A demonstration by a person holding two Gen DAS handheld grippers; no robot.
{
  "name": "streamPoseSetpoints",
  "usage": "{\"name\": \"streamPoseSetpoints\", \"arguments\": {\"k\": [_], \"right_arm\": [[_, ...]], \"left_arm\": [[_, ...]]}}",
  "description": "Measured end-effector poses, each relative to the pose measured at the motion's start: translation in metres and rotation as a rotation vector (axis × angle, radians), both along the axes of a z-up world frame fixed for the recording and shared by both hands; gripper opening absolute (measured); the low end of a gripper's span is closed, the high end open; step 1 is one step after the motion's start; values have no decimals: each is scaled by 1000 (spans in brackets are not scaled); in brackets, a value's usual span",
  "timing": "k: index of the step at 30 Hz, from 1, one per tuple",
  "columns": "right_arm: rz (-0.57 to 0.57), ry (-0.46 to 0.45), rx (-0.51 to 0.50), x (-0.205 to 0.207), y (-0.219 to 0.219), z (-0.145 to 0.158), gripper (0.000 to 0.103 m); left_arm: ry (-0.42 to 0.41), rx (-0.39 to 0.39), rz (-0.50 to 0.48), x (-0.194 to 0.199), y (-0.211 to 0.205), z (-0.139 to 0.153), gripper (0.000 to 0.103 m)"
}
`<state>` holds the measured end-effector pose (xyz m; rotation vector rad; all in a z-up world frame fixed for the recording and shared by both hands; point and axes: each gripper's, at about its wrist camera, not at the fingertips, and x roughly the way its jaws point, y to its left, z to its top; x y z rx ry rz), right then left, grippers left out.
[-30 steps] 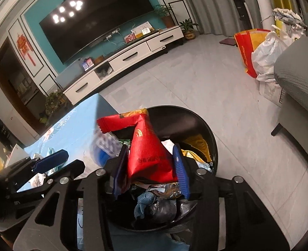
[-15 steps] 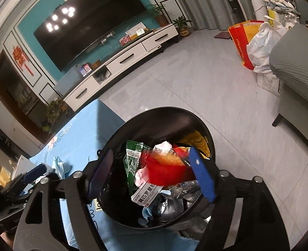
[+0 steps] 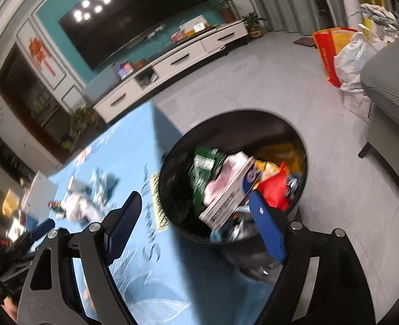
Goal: Collect trash
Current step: 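Move both open tools back over the table trash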
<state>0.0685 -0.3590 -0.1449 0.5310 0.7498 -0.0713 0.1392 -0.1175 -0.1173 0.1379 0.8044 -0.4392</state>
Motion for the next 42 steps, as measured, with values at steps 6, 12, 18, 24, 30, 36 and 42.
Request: {"name": "streamPoseSetpoints", "arguments": {"k": [6,12,18,24,30,36,42], "right_arm": [[100,32,-35,-5,46,5,80],[194,37,-76,-5,91,13,80],[274,43,-128,-2,129,17,81],[333,62,-192,2,160,13,81],[399,71,-277,10,194,7,81],[450,63,-341,24,219,2,81],[488,40,-379,50,237,-1,81]], "left_arm": [[-7,1,66,-24,39,6,100],[-24,-14,125,-44,76,12,100],[12,-57,220,-57,131,2,100],[70,-104,339,-61,184,-15,100],[107,-137,409,-65,218,-31,100],[133,-165,454,-62,238,-43,100],[155,-190,479,-50,251,-51,100]]}}
